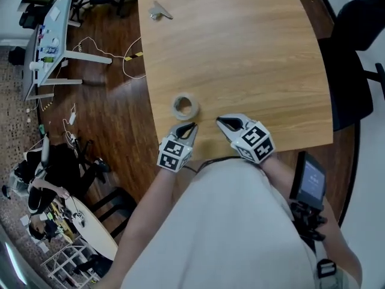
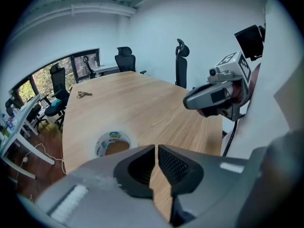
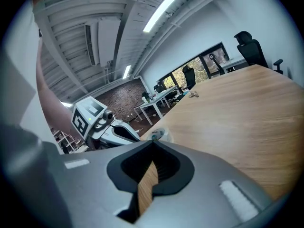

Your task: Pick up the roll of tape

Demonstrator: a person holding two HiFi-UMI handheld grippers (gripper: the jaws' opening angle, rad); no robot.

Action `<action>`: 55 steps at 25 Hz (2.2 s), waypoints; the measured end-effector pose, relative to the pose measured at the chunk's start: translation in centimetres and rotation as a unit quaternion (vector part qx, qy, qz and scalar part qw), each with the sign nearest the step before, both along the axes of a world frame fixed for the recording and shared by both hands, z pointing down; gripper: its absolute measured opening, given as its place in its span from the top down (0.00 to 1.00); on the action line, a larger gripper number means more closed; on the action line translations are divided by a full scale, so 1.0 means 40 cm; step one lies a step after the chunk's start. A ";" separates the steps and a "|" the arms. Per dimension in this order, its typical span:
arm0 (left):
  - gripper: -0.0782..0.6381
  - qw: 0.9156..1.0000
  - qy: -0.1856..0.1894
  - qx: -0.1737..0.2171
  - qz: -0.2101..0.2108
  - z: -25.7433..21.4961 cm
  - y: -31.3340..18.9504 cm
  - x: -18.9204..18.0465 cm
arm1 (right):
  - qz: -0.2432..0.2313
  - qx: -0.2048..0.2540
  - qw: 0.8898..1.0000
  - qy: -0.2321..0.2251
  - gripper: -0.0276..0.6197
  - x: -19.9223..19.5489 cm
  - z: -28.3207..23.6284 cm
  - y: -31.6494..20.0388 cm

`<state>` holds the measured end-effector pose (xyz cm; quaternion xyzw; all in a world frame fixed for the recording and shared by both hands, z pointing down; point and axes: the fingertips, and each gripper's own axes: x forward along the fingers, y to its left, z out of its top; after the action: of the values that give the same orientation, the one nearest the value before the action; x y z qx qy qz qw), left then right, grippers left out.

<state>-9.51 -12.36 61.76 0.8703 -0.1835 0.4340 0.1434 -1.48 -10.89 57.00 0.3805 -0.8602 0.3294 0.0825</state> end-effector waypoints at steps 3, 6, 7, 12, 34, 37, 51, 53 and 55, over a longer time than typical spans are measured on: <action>0.84 1.000 -0.026 0.005 0.014 0.020 -0.020 -0.017 | 0.004 -0.002 1.000 -0.002 0.95 0.003 0.009 0.001; 0.81 0.998 -0.053 0.016 0.024 0.010 -0.042 -0.035 | 0.001 -0.004 1.000 -0.007 0.95 0.003 -0.002 0.004; 0.79 0.998 -0.061 0.016 0.026 0.003 -0.037 -0.034 | -0.001 -0.005 1.000 -0.009 0.95 0.008 -0.014 0.012; 0.66 0.992 -0.108 0.002 0.060 0.053 -0.025 0.058 | 0.013 -0.008 1.000 -0.012 0.95 0.107 -0.014 0.020; 0.61 0.950 -0.258 -0.055 0.165 0.220 -0.074 -0.063 | 0.043 -0.010 0.999 -0.015 0.95 0.113 0.022 0.021; 0.67 0.950 -0.265 -0.051 0.158 0.226 -0.082 -0.064 | 0.051 -0.011 0.999 -0.012 0.95 0.132 0.028 0.029; 0.76 0.962 -0.251 -0.029 0.105 0.178 -0.088 -0.060 | 0.037 -0.005 0.999 -0.016 0.95 0.144 0.028 0.025; 0.76 0.968 -0.230 -0.025 0.093 0.170 -0.078 -0.017 | 0.027 -0.004 1.000 -0.015 0.95 0.166 0.029 0.023; 0.76 0.975 -0.206 -0.019 0.085 0.154 -0.059 0.013 | 0.016 -0.004 1.000 -0.014 0.95 0.168 0.023 0.031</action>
<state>-9.00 -14.74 67.93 0.7717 -0.1264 0.6179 0.0823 5.22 -9.66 57.92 0.3898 -0.8534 0.3395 0.0670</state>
